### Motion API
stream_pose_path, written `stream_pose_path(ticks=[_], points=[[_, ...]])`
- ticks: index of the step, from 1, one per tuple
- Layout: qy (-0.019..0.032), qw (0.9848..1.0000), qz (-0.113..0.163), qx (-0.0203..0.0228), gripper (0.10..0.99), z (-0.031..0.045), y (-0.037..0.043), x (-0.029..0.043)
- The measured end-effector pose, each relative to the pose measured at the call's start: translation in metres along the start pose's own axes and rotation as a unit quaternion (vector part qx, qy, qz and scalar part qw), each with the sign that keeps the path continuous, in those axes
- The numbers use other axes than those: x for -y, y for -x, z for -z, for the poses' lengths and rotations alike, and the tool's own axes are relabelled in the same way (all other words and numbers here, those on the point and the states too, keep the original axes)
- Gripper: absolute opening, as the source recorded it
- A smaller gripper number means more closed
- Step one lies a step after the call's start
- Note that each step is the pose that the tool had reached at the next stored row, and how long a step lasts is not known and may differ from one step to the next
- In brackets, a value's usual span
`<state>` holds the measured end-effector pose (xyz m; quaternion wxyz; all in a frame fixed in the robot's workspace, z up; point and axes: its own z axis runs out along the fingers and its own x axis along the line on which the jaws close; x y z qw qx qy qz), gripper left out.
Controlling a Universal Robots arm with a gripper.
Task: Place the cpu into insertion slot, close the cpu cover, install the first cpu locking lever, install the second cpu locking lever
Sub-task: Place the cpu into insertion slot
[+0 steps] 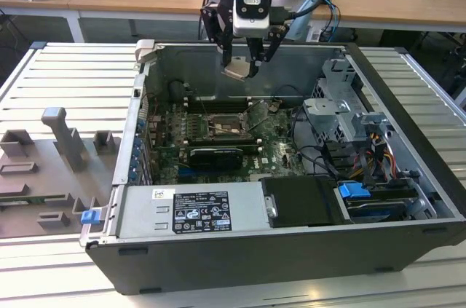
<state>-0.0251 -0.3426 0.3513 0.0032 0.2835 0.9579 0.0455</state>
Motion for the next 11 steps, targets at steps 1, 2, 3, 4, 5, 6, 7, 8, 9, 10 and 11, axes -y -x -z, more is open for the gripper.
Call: stream_pose_path(ticks=[1, 2, 3, 4, 5, 6, 7, 8, 9, 10, 11], points=[[0.0, 1.0, 0.0, 0.0, 0.541, -0.0001, 0.0, 0.0], [0.0, 1.0, 0.0, 0.0, 0.541, -0.0004, 0.0, 0.0], [0.0, 1.0, 0.0, 0.0, 0.541, -0.0005, 0.0, 0.0], [0.0, 1.0, 0.0, 0.0, 0.541, -0.0009, 0.0, 0.0001], [0.0, 1.0, 0.0, 0.0, 0.541, -0.0013, 0.0, 0.0001], [0.0, 1.0, 0.0, 0.0, 0.541, -0.0014, 0.0, 0.0001], [0.0, 1.0, 0.0, 0.0, 0.541, -0.0015, 0.0, 0.0001], [0.0, 1.0, 0.0, 0.0, 0.541, -0.0016, 0.0, 0.0001], [0.0, 1.0, -0.001, 0.0, 0.541, -0.0018, 0.0001, 0.0001], [0.0, 1.0, -0.001, 0.0001, 0.541, -0.002, 0.0001, 0.0002], [0.0001, 1.0, -0.001, 0.0001, 0.541, -0.0022, 0.0001, 0.0002]])
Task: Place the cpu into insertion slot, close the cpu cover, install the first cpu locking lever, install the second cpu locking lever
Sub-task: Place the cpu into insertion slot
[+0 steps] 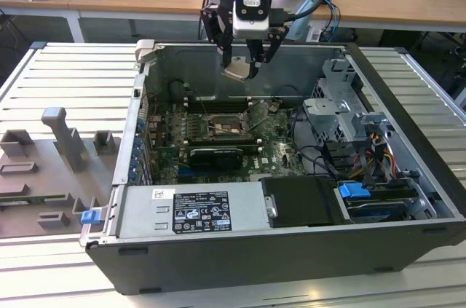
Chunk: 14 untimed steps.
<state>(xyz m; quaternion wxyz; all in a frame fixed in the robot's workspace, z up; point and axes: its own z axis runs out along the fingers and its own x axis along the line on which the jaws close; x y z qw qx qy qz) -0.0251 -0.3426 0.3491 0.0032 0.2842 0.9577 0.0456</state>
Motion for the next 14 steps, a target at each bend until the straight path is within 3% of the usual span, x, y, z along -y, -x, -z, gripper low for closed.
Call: stream_pose_path(ticks=[14], points=[[0.0, 1.0, -0.001, 0.0001, 0.541, -0.0024, 0.0, 0.0002]])
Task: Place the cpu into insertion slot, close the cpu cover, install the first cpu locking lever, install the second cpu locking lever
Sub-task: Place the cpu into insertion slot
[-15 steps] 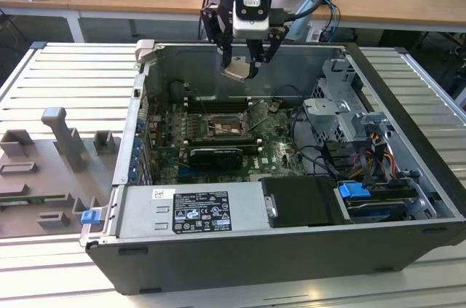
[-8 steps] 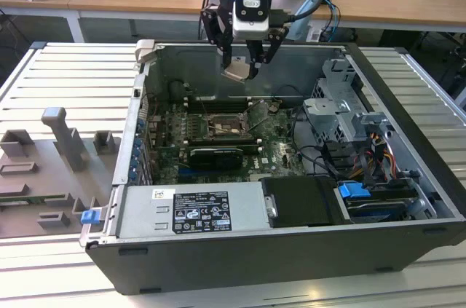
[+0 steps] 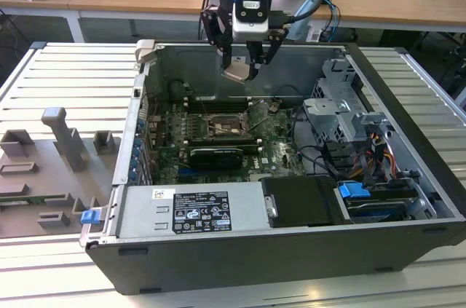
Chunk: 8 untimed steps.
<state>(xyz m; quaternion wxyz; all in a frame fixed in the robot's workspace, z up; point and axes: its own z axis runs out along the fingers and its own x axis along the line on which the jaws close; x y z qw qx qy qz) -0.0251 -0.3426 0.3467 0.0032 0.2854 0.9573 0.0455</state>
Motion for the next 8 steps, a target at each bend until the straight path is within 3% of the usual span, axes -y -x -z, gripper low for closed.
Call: stream_pose_path(ticks=[8], points=[[0.0001, 1.0, -0.003, 0.0002, 0.541, -0.0014, 0.0, 0.0001]])
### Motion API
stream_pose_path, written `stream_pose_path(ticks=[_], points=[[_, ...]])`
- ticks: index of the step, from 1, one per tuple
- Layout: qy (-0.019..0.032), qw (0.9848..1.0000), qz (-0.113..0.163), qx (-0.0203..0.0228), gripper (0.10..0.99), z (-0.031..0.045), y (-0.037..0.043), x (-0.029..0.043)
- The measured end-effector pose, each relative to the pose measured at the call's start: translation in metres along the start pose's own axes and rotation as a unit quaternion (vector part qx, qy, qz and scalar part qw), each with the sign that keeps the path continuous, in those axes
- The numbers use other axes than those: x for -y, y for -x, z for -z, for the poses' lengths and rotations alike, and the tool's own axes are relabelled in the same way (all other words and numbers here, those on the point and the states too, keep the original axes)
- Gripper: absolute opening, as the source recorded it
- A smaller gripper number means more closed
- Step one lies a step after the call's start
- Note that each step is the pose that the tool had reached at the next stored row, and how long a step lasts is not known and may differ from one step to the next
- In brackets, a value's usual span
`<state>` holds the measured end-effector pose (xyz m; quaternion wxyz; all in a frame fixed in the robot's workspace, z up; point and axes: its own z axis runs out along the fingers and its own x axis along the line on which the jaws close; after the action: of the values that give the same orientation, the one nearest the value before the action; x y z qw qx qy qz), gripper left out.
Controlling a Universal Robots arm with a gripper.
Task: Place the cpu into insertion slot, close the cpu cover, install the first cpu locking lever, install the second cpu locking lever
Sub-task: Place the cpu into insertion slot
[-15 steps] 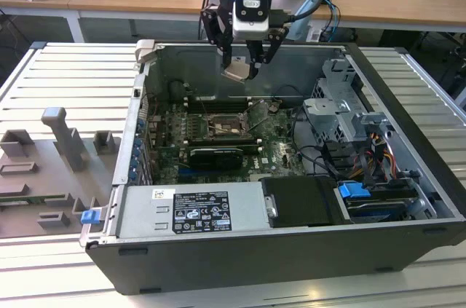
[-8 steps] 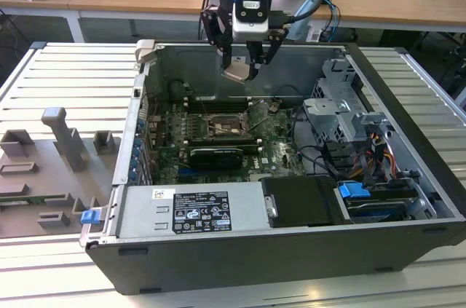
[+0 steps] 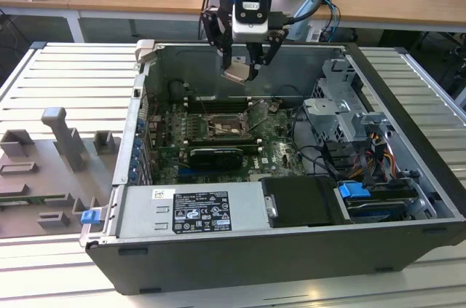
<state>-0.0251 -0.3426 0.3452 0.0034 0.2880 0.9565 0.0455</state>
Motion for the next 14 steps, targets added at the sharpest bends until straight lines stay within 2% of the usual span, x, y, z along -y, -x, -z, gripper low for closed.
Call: stream_pose_path(ticks=[7, 14], points=[[0.0008, 0.999, -0.045, 0.004, 0.541, -0.0016, 0.0, 0.0002], [0.0012, 0.9982, -0.059, 0.0053, 0.541, -0.0023, -0.0001, 0.0003]])
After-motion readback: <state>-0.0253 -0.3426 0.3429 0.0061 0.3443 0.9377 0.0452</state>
